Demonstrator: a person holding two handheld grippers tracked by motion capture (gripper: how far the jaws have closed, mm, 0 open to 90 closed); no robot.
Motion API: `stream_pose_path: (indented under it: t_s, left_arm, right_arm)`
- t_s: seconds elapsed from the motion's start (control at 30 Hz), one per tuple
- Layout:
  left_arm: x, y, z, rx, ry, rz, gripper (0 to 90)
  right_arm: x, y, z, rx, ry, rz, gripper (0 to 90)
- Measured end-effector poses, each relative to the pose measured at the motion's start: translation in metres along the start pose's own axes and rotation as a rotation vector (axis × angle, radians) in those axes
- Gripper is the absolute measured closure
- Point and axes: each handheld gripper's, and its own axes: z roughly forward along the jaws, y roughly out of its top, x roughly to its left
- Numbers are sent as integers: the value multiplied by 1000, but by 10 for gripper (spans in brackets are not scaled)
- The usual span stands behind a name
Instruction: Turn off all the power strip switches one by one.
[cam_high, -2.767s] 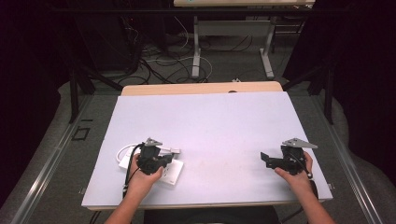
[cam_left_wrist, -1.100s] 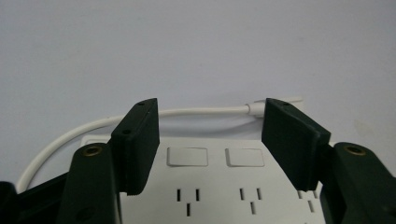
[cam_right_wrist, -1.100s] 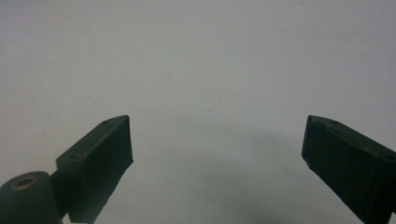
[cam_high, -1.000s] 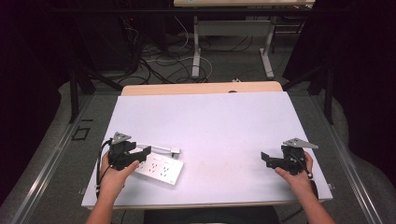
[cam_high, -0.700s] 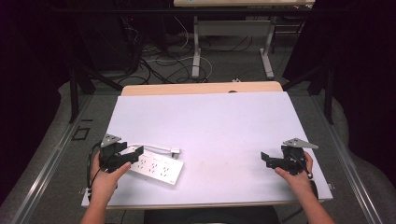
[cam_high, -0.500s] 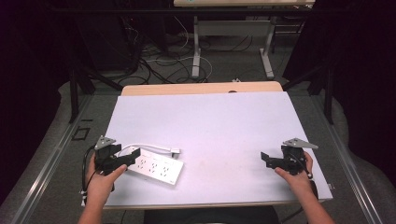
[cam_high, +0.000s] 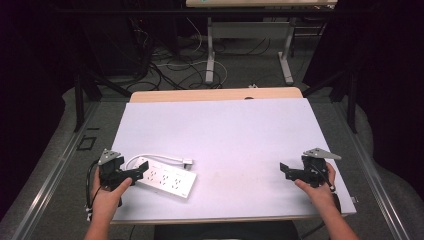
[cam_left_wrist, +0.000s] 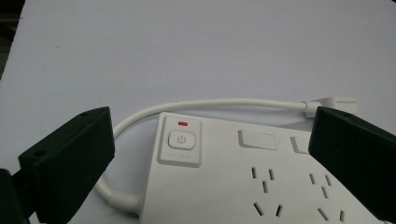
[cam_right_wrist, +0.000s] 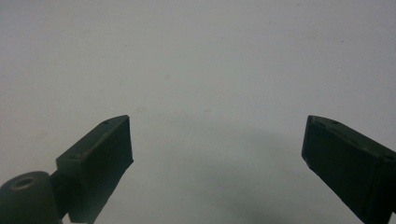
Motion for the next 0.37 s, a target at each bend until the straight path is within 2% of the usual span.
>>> stream_pose_path:
  t_s: [0.07,0.23,0.37]
  left_arm:
    - [1,-1,-1,-6,-6,1,4]
    - [3,0,-3,-8,24,-1,4]
    - [5,0,-4,-12,32,-9,6]
  right_arm:
    - [0,0,0,-1,1,-2,80]
    - [0,0,1,0,0,-12,80]
    - [-1,0,1,-1,0,-11,80]
